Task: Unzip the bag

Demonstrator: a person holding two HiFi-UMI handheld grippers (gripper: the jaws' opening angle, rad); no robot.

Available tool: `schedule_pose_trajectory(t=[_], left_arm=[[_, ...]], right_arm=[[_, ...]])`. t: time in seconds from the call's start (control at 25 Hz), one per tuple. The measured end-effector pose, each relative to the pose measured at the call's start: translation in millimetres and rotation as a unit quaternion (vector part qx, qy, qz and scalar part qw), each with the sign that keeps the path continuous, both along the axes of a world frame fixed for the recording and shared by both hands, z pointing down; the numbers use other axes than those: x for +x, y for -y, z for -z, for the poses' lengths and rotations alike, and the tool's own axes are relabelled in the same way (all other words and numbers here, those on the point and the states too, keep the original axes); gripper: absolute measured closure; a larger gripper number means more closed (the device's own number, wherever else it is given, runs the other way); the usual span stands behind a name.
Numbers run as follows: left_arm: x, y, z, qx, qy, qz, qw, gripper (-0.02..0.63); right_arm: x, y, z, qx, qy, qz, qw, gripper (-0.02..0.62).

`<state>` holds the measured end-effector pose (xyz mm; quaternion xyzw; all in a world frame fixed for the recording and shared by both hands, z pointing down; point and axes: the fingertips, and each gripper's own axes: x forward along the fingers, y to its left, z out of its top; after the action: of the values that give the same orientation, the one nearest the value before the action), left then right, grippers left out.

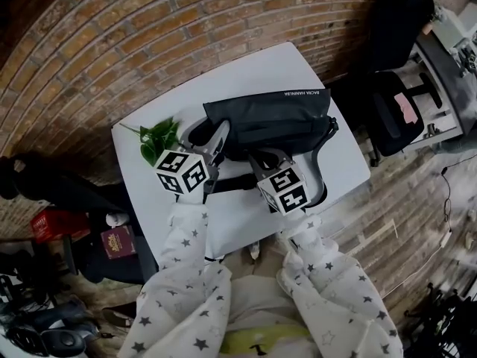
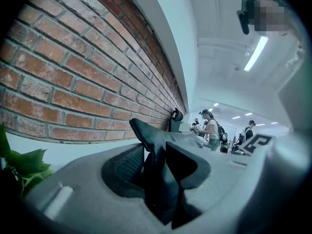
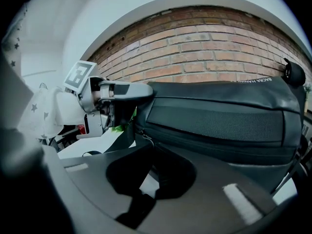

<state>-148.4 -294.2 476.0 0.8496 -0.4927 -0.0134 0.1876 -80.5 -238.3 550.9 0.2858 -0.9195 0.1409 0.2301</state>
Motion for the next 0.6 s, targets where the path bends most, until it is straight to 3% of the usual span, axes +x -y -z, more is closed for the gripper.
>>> schedule_pose_trajectory(t=[0.6], left_arm=[[0.2,-2.0,-0.1,-0.006,0.012,0.025,0.9996,0.468]], right_arm=[[20.6,4.2,1.6,-0.005,0.000,-0.037,0.999,0.575]])
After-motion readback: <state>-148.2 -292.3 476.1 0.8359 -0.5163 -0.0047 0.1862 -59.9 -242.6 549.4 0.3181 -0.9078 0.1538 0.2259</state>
